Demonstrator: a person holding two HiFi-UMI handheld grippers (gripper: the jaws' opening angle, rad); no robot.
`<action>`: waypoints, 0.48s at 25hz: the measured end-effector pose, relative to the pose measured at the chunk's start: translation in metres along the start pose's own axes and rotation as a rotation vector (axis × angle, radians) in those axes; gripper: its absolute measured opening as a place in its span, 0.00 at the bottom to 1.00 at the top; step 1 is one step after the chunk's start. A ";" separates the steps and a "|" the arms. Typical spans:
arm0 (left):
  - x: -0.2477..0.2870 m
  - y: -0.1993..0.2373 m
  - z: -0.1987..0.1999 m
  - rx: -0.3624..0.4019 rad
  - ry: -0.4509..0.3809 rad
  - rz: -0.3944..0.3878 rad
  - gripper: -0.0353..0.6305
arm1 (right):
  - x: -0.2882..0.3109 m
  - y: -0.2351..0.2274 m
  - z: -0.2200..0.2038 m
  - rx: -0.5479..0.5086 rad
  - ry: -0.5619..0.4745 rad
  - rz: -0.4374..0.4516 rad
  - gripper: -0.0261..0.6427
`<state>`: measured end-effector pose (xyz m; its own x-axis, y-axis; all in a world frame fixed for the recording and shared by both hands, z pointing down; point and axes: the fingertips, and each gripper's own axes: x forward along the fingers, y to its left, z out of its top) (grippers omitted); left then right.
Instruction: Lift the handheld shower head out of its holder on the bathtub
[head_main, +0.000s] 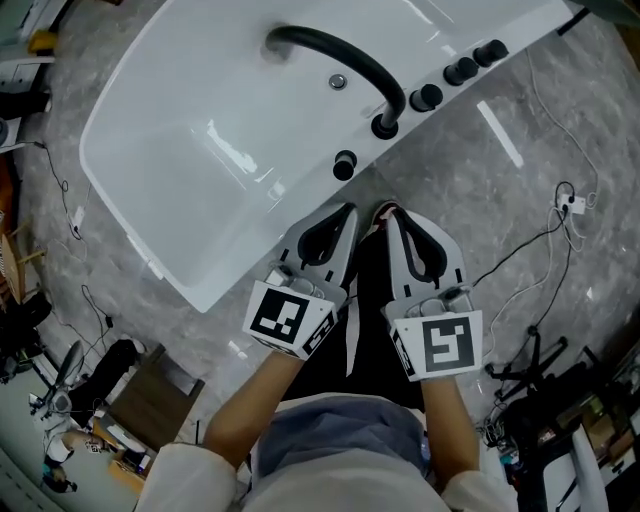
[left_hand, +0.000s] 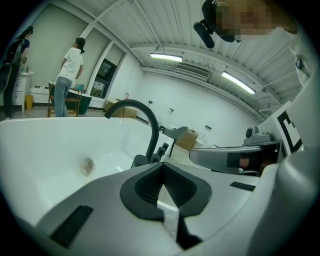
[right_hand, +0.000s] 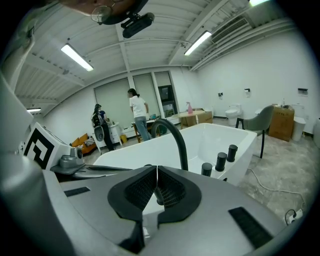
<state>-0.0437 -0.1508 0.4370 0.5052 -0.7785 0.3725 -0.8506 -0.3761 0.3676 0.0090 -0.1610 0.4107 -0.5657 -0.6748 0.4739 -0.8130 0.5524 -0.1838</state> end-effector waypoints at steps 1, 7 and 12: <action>0.001 0.003 -0.003 -0.004 0.001 0.001 0.06 | 0.002 0.000 -0.003 0.003 0.002 0.001 0.07; 0.009 0.020 -0.023 -0.019 0.016 0.024 0.06 | 0.016 -0.003 -0.021 0.020 0.019 0.007 0.07; 0.013 0.029 -0.036 -0.018 0.025 0.029 0.06 | 0.027 -0.001 -0.034 0.030 0.031 0.018 0.07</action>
<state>-0.0565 -0.1536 0.4831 0.4838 -0.7762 0.4042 -0.8624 -0.3442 0.3712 -0.0011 -0.1632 0.4528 -0.5760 -0.6493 0.4965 -0.8068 0.5493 -0.2177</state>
